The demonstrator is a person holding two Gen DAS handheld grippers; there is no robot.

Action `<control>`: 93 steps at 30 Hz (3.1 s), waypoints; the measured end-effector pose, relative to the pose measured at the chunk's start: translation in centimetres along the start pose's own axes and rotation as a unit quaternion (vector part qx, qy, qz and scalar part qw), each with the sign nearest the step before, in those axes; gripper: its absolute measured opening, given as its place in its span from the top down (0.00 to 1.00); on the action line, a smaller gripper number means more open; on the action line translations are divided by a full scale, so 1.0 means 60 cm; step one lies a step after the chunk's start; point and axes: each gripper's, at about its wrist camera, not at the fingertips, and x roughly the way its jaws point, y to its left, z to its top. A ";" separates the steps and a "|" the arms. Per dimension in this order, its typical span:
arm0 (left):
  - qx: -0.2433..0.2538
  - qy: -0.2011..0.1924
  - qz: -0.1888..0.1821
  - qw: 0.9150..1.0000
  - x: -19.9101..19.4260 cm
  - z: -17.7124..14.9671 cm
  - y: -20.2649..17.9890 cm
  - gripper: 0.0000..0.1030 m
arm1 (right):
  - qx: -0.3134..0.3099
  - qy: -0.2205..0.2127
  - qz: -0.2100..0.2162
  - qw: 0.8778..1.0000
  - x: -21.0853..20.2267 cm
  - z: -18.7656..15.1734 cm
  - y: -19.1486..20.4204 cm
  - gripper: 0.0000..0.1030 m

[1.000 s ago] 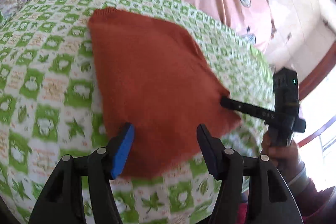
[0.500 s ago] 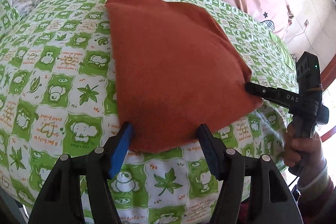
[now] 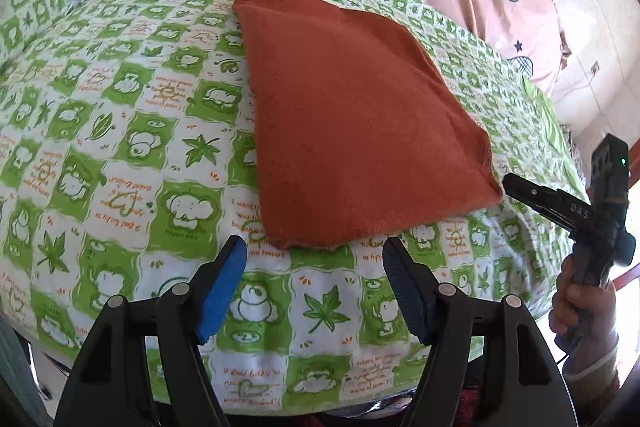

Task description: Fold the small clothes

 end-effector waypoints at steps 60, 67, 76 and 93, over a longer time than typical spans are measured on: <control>0.043 -0.040 0.200 0.978 -0.008 0.104 -0.038 0.01 | -0.070 0.018 0.072 0.995 0.044 0.071 0.068 0.15; 0.008 -0.033 0.182 0.983 0.005 0.131 -0.012 0.01 | -0.063 0.017 0.066 0.996 0.087 0.129 0.070 0.15; 0.012 -0.027 0.199 0.980 0.027 0.153 -0.007 0.01 | -0.064 0.038 0.059 0.995 0.113 0.142 0.074 0.15; 0.033 -0.045 0.205 0.977 0.001 0.130 -0.045 0.01 | -0.082 0.036 0.046 0.995 0.072 0.089 0.091 0.15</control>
